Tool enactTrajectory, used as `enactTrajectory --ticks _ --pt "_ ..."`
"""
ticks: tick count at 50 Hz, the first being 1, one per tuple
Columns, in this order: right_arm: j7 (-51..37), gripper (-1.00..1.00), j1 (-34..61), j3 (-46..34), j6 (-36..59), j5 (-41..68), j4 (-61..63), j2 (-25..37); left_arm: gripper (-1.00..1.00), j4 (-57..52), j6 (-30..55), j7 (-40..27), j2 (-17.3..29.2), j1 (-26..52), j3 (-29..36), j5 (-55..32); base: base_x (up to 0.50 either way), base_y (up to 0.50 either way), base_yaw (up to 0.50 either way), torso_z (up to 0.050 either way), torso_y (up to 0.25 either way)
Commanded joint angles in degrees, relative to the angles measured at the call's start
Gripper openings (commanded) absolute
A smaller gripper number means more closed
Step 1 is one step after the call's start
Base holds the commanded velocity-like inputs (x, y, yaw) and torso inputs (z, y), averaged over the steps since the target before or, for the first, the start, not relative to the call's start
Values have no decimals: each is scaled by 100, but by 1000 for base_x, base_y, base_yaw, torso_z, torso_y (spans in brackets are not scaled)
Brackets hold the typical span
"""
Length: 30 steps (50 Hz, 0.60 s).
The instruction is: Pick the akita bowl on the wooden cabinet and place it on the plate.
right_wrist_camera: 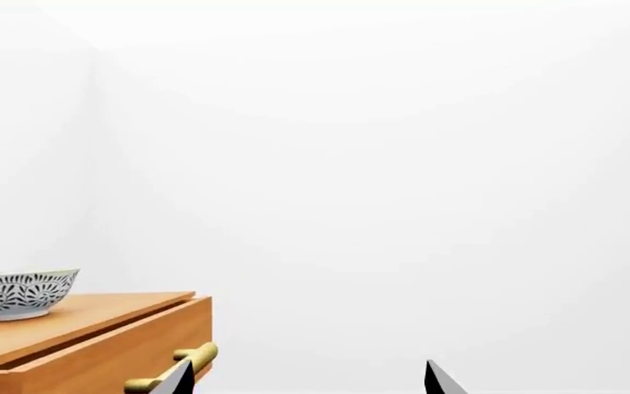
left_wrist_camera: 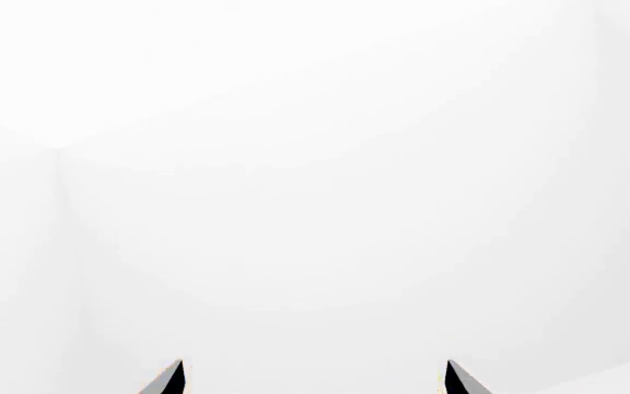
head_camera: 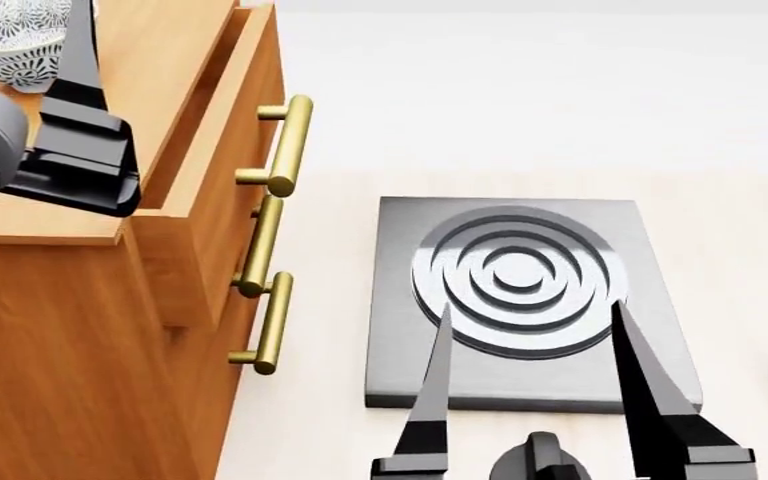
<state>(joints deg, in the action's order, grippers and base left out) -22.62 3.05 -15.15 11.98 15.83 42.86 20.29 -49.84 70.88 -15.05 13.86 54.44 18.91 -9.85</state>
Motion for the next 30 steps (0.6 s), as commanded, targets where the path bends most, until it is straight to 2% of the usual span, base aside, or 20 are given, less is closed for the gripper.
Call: enactTrajectory --ticks 1,11,20,23,26,28,30 --pt "-21 100 5 -21 -11 4 -7 19 100 -68 68 -21 1 17 -19 -37 0 0 0 0 0" --pt "-36 100 21 -51 -25 1 -26 22 100 -48 202 19 -48 186 -58 -116 0 0 0 0 0" --pt "-40 100 27 -48 -63 27 -77 28 100 551 710 415 -413 841 -340 -506 0 0 0 0 0" --pt "-46 100 33 -48 -59 33 -90 31 100 846 532 417 -422 1052 -231 -459 0 0 0 0 0" --pt "-48 100 31 -39 -79 54 -113 30 100 1139 194 438 -561 1112 -397 -469 0 0 0 0 0" --pt "-41 100 36 -31 -105 67 -170 26 100 1390 87 272 -343 1303 50 -182 0 0 0 0 0" --pt "-35 100 38 -23 -124 78 -208 29 100 1683 23 287 -486 1374 -214 -244 0 0 0 0 0"
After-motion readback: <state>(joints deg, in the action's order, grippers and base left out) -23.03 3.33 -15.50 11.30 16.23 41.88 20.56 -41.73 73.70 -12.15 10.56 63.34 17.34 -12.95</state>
